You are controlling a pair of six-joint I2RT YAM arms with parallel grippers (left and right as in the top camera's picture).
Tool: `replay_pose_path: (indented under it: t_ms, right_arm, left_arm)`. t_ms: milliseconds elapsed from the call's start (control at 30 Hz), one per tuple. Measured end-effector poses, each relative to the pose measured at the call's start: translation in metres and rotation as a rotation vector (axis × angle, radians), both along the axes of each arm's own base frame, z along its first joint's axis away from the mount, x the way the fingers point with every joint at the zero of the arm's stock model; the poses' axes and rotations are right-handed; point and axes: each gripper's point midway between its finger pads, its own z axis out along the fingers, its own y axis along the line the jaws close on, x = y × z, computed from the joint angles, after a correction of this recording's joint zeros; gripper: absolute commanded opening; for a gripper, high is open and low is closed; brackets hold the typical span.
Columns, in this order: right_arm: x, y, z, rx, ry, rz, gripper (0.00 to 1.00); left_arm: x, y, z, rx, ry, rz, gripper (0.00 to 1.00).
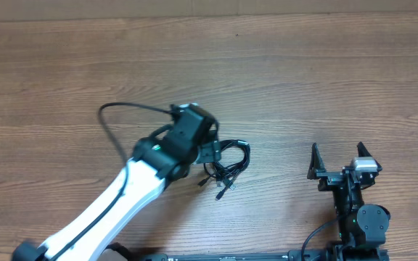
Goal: Untangle cables
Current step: 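Reach the left gripper forward and down onto the black cable bundle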
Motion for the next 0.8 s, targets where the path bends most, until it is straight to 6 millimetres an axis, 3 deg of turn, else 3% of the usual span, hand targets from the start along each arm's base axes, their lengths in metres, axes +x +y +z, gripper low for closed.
replay_pose_path:
  t_ms: [167,333,567,733,800]
  right_arm:
    - [0.000,0.000,0.000,0.000,0.000,0.000,1.00]
    - [0.000,0.000,0.000,0.000,0.000,0.000,1.00]
    - [0.000,0.000,0.000,0.000,0.000,0.000,1.00]
    - [0.000,0.000,0.000,0.000,0.000,0.000,1.00]
    - [0.000,0.000,0.000,0.000,0.000,0.000,1.00]
  left_arm:
    - [0.014,-0.009,-0.037,0.108,0.017,-0.100,0.93]
    - [0.016,-0.010,-0.072,0.220,0.059,-0.244,0.91]
    - [-0.002,-0.028,-0.110,0.183,0.183,-0.416,0.77]
    - [-0.010,-0.032,-0.125,0.150,0.251,-0.395,0.55]
    - [-0.012,-0.033,-0.127,0.139,0.265,-0.387,0.37]
